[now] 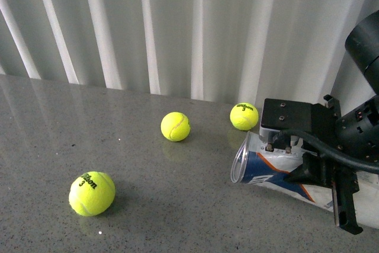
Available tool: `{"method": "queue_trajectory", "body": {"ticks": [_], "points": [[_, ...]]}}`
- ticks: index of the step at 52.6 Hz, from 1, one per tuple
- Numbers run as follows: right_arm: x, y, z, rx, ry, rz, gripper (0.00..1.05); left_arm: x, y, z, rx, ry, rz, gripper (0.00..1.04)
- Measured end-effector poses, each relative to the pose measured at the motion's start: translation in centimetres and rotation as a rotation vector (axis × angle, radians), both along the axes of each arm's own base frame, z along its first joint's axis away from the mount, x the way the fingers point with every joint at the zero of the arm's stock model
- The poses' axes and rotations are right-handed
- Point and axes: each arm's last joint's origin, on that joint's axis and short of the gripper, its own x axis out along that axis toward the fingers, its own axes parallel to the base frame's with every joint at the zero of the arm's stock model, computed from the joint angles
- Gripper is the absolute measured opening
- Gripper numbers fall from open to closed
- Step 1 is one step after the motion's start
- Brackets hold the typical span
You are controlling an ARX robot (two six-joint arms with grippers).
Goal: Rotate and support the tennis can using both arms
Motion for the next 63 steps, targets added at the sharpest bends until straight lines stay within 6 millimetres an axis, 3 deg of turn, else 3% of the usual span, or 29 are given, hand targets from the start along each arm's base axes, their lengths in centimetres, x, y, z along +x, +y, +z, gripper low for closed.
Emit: {"method": "queue_trajectory", "body": {"ticks": [14,28,46,56,63], "points": [[1.4,1.5,-1.9,-0.018,0.039,0.070,0.06,0.0,0.0,0.0,0.000,0.000,0.000,0.98],[1.2,2.7,-3.3,-0.032,0.079,0.132,0.06,0.0,0.0,0.0,0.000,0.000,0.000,0.98],[0.8,2.2,-4.7,-0.044,0.094,0.135,0.06,0.0,0.0,0.0,0.000,0.000,0.000,0.98],[0.9,2.0,-5.2,-0.050,0.093,0.129,0.33,0.0,0.0,0.0,0.000,0.000,0.000,0.98],[0.9,1.9,-5.3,-0.048,0.096,0.123,0.60,0.0,0.0,0.0,0.000,0.000,0.000,0.98]]}}
